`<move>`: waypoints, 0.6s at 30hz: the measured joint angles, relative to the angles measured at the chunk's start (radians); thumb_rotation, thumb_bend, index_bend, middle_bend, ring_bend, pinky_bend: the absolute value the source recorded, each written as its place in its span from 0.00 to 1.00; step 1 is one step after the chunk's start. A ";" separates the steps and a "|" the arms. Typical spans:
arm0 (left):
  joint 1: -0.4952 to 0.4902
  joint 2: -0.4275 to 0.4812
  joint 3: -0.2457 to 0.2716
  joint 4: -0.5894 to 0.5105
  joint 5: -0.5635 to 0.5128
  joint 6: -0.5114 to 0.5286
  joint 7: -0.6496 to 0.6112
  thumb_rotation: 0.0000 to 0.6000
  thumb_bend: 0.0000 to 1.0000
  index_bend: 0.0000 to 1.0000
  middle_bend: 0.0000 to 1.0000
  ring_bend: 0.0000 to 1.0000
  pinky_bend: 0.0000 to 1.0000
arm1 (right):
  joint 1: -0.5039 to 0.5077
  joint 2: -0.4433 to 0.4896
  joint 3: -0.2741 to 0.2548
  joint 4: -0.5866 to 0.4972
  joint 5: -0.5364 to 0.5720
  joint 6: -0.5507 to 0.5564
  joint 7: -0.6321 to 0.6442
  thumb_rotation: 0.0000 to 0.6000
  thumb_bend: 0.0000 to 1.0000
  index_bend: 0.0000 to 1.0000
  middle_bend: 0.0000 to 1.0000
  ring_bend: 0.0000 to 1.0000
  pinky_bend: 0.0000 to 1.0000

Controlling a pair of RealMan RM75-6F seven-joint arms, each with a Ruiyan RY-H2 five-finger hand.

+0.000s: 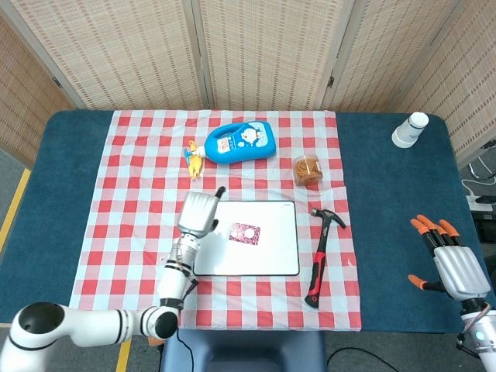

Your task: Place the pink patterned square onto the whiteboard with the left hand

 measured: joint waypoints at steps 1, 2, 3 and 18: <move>0.027 0.033 0.016 -0.027 0.027 0.017 -0.035 1.00 0.22 0.20 0.33 0.46 0.81 | 0.000 -0.001 -0.001 -0.002 -0.001 0.000 -0.004 1.00 0.07 0.00 0.00 0.00 0.00; 0.054 0.061 0.033 -0.046 0.055 0.033 -0.074 1.00 0.22 0.17 0.25 0.37 0.74 | 0.000 -0.002 -0.001 -0.003 -0.002 0.000 -0.009 1.00 0.07 0.00 0.00 0.00 0.00; 0.090 0.092 0.058 -0.065 0.094 0.052 -0.135 1.00 0.21 0.09 0.12 0.21 0.58 | 0.001 -0.004 -0.002 -0.005 -0.003 -0.001 -0.015 1.00 0.07 0.00 0.00 0.00 0.00; 0.509 0.318 0.374 0.060 0.516 0.251 -0.655 1.00 0.17 0.00 0.00 0.00 0.00 | 0.009 -0.026 -0.003 -0.014 0.013 -0.020 -0.077 1.00 0.07 0.00 0.00 0.00 0.00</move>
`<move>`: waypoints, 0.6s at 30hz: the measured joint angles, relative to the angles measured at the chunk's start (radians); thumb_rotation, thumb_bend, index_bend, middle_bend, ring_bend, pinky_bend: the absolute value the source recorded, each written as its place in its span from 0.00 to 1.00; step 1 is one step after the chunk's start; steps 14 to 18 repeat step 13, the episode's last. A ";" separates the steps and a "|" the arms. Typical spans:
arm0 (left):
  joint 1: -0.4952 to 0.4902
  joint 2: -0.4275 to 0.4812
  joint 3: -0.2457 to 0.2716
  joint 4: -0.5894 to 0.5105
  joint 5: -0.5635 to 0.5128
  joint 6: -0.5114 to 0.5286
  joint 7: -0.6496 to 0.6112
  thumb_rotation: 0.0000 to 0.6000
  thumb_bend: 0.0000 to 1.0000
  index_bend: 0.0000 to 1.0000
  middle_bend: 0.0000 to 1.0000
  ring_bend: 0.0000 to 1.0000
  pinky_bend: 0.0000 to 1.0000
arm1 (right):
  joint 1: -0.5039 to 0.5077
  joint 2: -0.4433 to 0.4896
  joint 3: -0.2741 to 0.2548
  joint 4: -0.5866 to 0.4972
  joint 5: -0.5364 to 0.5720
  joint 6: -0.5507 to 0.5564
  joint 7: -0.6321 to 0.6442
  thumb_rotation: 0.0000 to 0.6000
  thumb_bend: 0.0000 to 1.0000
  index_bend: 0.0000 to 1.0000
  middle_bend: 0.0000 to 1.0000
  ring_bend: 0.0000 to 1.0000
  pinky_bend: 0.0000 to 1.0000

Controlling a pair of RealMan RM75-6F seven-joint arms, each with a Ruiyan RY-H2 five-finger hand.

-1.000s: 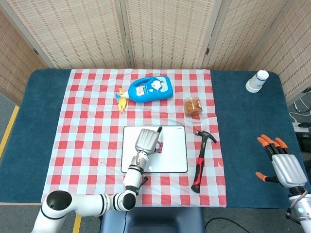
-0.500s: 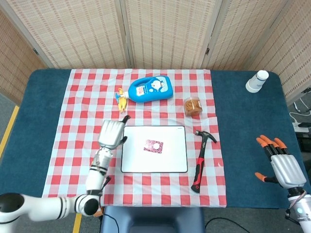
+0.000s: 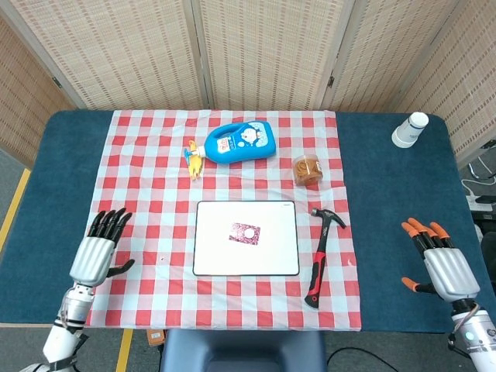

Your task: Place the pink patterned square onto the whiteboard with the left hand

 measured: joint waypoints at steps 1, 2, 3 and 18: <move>0.012 0.004 0.003 0.010 0.001 0.005 0.023 1.00 0.17 0.00 0.00 0.00 0.00 | 0.001 -0.002 0.001 0.000 0.002 -0.001 -0.004 1.00 0.07 0.00 0.00 0.00 0.00; 0.021 0.007 0.005 0.017 0.001 0.009 0.045 1.00 0.17 0.00 0.00 0.00 0.00 | 0.002 -0.004 0.002 0.000 0.004 -0.002 -0.008 1.00 0.07 0.00 0.00 0.00 0.00; 0.032 0.012 0.006 0.026 0.002 0.014 0.069 1.00 0.17 0.00 0.00 0.00 0.00 | 0.002 -0.006 0.002 0.001 0.007 -0.004 -0.013 1.00 0.07 0.00 0.00 0.00 0.00; 0.129 0.040 -0.012 0.129 0.052 0.031 -0.013 1.00 0.17 0.00 0.00 0.00 0.00 | 0.007 -0.015 0.013 0.006 0.043 -0.016 -0.031 1.00 0.07 0.00 0.00 0.00 0.00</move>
